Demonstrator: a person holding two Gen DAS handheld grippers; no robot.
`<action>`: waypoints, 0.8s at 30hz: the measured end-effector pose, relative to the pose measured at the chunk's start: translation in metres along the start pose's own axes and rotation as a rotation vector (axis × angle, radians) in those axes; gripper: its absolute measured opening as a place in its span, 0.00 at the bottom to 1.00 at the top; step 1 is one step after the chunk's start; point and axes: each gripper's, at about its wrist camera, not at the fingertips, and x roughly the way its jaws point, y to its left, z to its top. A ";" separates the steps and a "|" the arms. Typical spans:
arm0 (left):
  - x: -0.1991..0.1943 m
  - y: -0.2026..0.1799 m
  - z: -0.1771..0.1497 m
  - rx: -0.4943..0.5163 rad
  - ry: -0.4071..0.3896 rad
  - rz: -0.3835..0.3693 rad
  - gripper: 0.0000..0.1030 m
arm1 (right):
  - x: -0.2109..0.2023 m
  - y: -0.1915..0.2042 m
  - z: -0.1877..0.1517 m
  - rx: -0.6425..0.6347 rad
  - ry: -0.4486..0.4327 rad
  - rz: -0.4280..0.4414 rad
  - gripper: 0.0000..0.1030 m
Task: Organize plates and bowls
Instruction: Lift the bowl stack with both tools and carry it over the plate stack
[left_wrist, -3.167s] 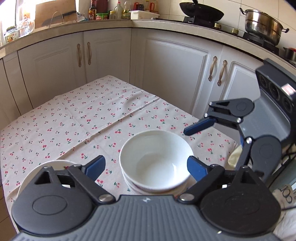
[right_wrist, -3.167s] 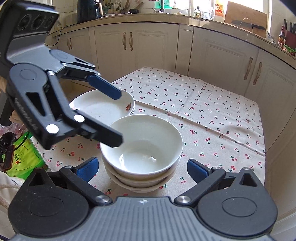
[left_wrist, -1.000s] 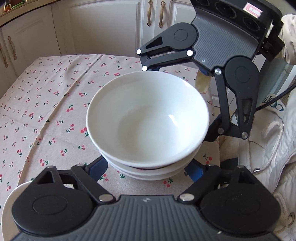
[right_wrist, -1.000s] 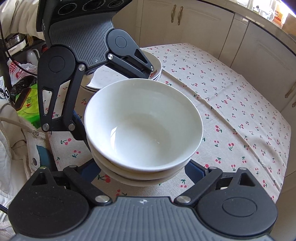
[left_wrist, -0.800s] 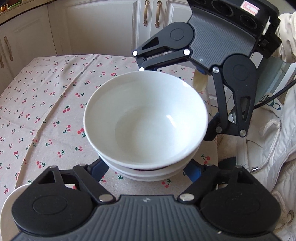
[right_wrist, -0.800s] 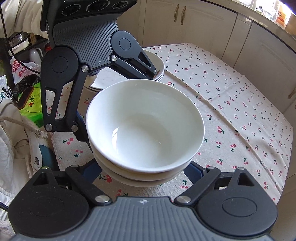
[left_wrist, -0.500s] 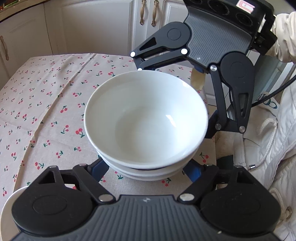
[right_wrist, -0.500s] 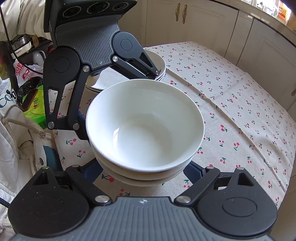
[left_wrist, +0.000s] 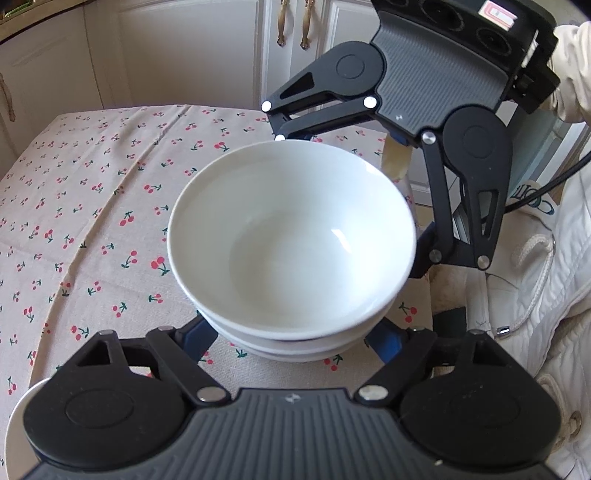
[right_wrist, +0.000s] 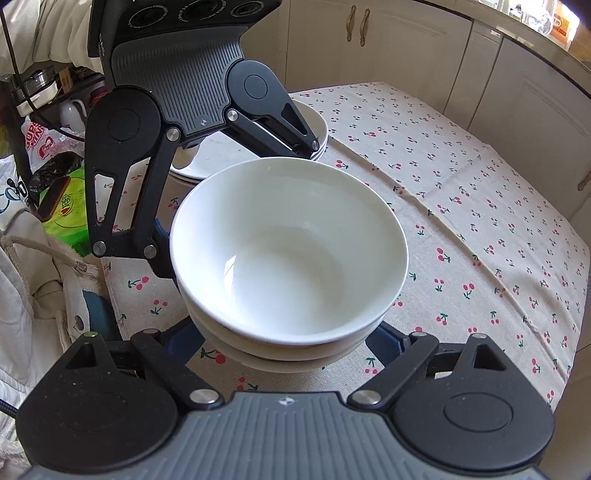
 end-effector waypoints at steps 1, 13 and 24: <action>0.000 0.000 0.000 -0.001 -0.001 0.001 0.83 | 0.000 -0.001 0.000 0.003 0.001 0.001 0.92; -0.001 -0.003 0.000 0.019 0.010 0.019 0.83 | -0.001 0.002 0.001 0.003 0.011 -0.014 0.92; -0.003 -0.007 0.000 0.035 0.005 0.043 0.82 | -0.002 0.001 0.001 0.021 0.017 -0.017 0.92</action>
